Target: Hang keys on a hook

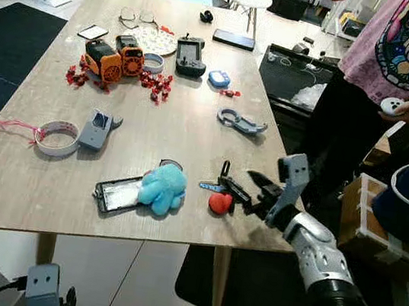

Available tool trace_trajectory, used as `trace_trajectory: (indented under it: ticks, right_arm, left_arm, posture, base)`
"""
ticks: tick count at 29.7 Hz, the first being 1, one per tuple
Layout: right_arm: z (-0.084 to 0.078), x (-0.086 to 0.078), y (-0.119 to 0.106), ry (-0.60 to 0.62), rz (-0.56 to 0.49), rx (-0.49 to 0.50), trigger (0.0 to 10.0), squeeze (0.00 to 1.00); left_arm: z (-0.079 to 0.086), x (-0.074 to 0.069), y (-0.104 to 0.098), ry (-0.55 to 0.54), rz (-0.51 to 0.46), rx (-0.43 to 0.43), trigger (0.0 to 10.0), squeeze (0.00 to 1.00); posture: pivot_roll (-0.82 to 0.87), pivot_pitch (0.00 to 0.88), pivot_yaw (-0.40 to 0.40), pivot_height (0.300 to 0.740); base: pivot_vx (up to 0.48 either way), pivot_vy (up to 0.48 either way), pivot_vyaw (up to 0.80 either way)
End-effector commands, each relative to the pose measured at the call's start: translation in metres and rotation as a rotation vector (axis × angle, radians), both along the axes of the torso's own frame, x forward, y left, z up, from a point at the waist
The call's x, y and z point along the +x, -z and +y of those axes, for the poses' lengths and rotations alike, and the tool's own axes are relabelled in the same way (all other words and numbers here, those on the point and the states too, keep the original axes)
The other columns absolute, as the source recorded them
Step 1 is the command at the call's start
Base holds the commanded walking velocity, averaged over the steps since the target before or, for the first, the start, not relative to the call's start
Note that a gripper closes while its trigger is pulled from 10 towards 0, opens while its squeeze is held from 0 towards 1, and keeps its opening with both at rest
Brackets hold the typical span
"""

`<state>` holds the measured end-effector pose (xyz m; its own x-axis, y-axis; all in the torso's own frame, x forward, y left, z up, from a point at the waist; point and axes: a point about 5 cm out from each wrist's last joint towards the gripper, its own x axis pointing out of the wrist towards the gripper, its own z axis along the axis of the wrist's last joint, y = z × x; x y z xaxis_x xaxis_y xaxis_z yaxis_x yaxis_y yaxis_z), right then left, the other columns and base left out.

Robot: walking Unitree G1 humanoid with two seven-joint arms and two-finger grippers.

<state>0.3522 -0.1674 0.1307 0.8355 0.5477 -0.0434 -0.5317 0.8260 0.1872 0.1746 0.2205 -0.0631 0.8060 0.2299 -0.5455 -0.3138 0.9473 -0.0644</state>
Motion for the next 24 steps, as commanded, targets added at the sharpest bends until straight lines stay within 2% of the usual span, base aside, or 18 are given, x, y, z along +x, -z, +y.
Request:
trace_trajectory:
  ticks: [1,12,18,21,24]
  right_arm:
    - [-0.001,0.0,0.003,0.014,0.024,0.015,10.0,0.0]
    - [0.01,0.003,0.015,0.069,0.102,0.006,10.0,0.0]
    - [0.017,0.0,0.022,0.025,0.149,-0.028,10.0,0.0]
    - [0.017,-0.002,0.024,0.026,0.165,-0.034,10.0,0.0]
    - [0.009,-0.001,0.026,0.097,0.171,-0.03,10.0,0.0]
  left_arm:
    - [-0.006,-0.005,0.005,0.008,0.028,-0.016,10.0,0.0]
    - [-0.006,-0.004,0.005,0.013,0.034,-0.015,10.0,0.0]
    - [-0.006,-0.005,0.006,0.013,0.044,-0.016,10.0,0.0]
    - [-0.005,-0.006,0.006,0.01,0.045,-0.016,10.0,0.0]
    - [-0.004,-0.006,0.006,0.005,0.047,-0.016,10.0,0.0]
  posture:
    - [0.06,0.095,-0.078,0.74]
    - [0.06,0.099,-0.076,0.74]
    - [0.06,0.1,-0.079,0.74]
    - [0.06,0.1,-0.079,0.74]
    - [0.07,0.099,-0.08,0.74]
  base:
    - [0.0,0.0,0.0]
    - [0.0,0.0,0.0]
    - [0.0,0.0,0.0]
    - [0.0,0.0,0.0]
    - [0.0,0.0,0.0]
